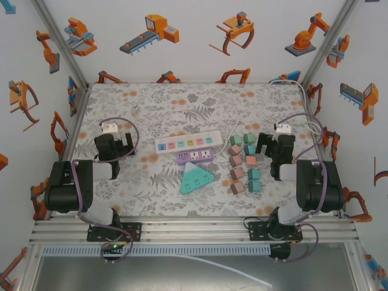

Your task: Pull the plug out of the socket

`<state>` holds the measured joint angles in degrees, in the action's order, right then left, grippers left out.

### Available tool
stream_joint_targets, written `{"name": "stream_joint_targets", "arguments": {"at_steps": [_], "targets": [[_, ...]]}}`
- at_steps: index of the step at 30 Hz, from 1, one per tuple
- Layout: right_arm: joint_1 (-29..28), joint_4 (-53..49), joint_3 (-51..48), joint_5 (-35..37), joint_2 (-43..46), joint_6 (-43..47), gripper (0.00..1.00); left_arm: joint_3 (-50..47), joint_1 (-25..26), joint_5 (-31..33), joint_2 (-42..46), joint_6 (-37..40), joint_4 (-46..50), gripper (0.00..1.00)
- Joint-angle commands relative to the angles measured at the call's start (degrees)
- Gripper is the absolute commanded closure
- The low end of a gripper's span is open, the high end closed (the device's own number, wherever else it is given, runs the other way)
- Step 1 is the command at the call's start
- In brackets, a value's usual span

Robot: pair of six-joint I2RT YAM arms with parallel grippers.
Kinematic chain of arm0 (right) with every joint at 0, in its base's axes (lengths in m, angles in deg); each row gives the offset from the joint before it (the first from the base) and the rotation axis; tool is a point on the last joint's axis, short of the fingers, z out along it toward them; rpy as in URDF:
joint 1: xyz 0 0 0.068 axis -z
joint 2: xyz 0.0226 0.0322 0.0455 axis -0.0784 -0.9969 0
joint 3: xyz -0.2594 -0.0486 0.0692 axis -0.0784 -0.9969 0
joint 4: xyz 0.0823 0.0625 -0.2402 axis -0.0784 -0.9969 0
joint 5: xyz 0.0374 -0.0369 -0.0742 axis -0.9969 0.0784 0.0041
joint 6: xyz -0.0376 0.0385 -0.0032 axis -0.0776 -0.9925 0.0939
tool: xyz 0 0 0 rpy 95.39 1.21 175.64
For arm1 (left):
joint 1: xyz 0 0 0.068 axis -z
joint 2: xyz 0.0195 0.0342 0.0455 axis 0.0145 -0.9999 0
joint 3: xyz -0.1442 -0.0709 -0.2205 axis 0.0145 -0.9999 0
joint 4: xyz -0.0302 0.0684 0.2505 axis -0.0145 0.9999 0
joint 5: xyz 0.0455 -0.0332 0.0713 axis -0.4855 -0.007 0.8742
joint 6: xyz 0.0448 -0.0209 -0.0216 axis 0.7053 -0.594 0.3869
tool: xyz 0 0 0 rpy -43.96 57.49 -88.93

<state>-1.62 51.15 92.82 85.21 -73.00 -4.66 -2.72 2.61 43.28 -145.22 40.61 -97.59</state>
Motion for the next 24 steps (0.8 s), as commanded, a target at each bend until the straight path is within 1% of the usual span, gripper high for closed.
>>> {"name": "stream_joint_targets", "arguments": {"at_steps": [1, 24], "targets": [[0.09, 3.05, 0.17, -0.43, -0.30, -0.92, 0.01, -0.08, -0.36, -1.76, 0.18, -0.48, -3.76, 0.03], [0.05, 2.70, 0.28, -0.21, -0.30, -0.98, 0.01, -0.09, -0.29, -1.38, 0.31, -0.33, -3.71, 0.03]]}}
